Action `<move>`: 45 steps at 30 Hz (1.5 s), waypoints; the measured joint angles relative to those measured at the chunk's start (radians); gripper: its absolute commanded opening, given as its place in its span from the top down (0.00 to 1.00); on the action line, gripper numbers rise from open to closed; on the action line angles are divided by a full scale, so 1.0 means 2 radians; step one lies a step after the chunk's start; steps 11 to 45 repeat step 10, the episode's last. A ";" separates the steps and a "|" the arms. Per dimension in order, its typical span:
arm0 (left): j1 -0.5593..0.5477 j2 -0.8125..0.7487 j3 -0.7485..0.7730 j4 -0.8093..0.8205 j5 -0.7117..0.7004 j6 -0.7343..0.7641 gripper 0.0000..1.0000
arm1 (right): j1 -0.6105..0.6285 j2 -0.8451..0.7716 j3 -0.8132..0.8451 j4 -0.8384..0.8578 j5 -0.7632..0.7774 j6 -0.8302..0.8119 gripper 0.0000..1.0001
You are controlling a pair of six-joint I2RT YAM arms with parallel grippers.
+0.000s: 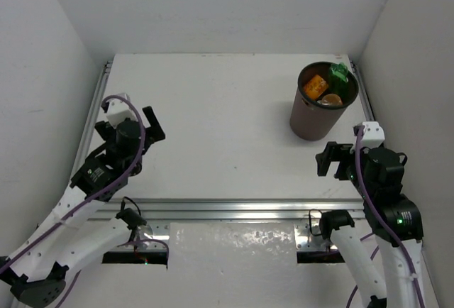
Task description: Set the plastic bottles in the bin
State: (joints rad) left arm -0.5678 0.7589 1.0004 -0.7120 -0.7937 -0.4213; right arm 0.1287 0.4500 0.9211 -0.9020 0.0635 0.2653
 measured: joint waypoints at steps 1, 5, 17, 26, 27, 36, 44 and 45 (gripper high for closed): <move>0.000 -0.012 -0.015 0.007 0.000 0.002 0.00 | 0.000 -0.005 -0.005 -0.003 0.002 -0.002 0.01; 0.000 -0.061 -0.076 0.023 0.009 0.016 0.00 | 0.001 -0.024 -0.018 -0.011 0.014 -0.007 0.01; 0.000 -0.090 -0.094 0.036 0.016 0.026 0.00 | 0.002 -0.024 -0.023 -0.007 0.018 -0.010 0.01; 0.000 -0.090 -0.094 0.036 0.016 0.026 0.00 | 0.002 -0.024 -0.023 -0.007 0.018 -0.010 0.01; 0.000 -0.090 -0.094 0.036 0.016 0.026 0.00 | 0.002 -0.024 -0.023 -0.007 0.018 -0.010 0.01; 0.000 -0.090 -0.094 0.036 0.016 0.026 0.00 | 0.002 -0.024 -0.023 -0.007 0.018 -0.010 0.01; 0.000 -0.090 -0.094 0.036 0.016 0.026 0.00 | 0.002 -0.024 -0.023 -0.007 0.018 -0.010 0.01; 0.000 -0.090 -0.094 0.036 0.016 0.026 0.00 | 0.002 -0.024 -0.023 -0.007 0.018 -0.010 0.01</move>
